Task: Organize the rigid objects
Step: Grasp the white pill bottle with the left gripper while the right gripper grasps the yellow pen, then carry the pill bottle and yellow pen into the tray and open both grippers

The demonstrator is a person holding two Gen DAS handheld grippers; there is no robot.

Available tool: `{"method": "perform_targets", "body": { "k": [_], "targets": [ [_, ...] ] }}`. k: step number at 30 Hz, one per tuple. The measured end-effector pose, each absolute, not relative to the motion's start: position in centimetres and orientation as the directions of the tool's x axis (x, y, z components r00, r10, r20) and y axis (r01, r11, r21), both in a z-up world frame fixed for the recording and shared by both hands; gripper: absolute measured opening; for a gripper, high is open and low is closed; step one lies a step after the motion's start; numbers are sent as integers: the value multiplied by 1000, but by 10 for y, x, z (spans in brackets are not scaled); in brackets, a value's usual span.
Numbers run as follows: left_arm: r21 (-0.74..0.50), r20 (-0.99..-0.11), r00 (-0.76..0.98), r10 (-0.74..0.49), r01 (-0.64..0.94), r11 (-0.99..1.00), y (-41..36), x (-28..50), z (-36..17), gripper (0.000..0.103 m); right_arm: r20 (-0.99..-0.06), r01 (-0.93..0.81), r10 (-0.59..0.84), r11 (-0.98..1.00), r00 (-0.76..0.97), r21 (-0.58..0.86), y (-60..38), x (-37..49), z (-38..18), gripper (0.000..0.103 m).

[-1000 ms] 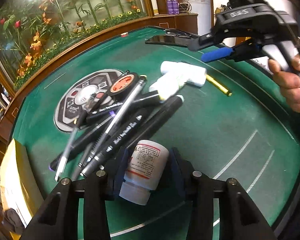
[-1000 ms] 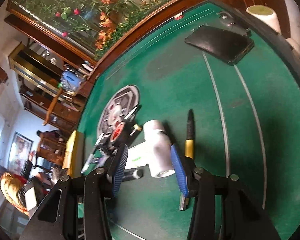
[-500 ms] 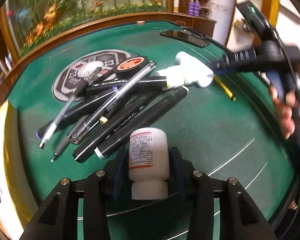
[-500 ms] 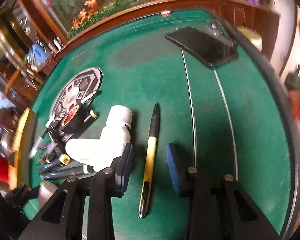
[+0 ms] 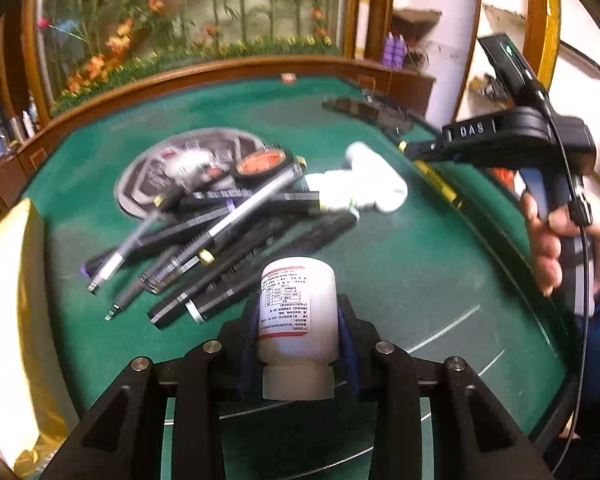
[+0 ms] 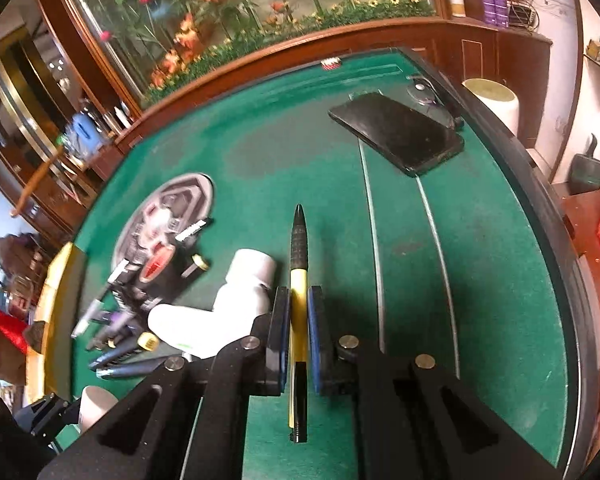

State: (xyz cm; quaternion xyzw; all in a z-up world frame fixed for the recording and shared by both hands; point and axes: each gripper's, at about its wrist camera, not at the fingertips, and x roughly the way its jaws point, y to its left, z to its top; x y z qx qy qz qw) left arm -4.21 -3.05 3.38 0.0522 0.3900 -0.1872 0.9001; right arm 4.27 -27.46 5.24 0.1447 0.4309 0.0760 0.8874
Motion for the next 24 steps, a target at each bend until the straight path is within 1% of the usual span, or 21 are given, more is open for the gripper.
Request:
{"method": "perform_targets", "body": {
  "k": [1,2,6,9,15,24],
  "targets": [
    [-55,-714,635,-295,369,928,-29,-42,35,37,-710,-51,321,926,627,375,-272,39,57,8],
    [-62,-702,651,-291,351,934,-25,-43,37,37,-690,-76,350,916,633,395,-269,38,62,8],
    [-95,-663,698,-270,280,955,-9,-47,43,37,-618,-210,410,904,670,372,-241,22,79,8],
    [-100,-656,715,-244,238,966,2,-48,45,37,-587,-323,490,871,644,371,-215,12,83,8],
    [-102,-632,745,-215,196,975,12,-57,56,37,-594,-438,556,829,582,347,-181,-7,78,8],
    [-79,-608,775,-175,160,984,15,-75,70,37,-598,-438,578,814,555,381,-179,-9,74,8]
  ]
}}
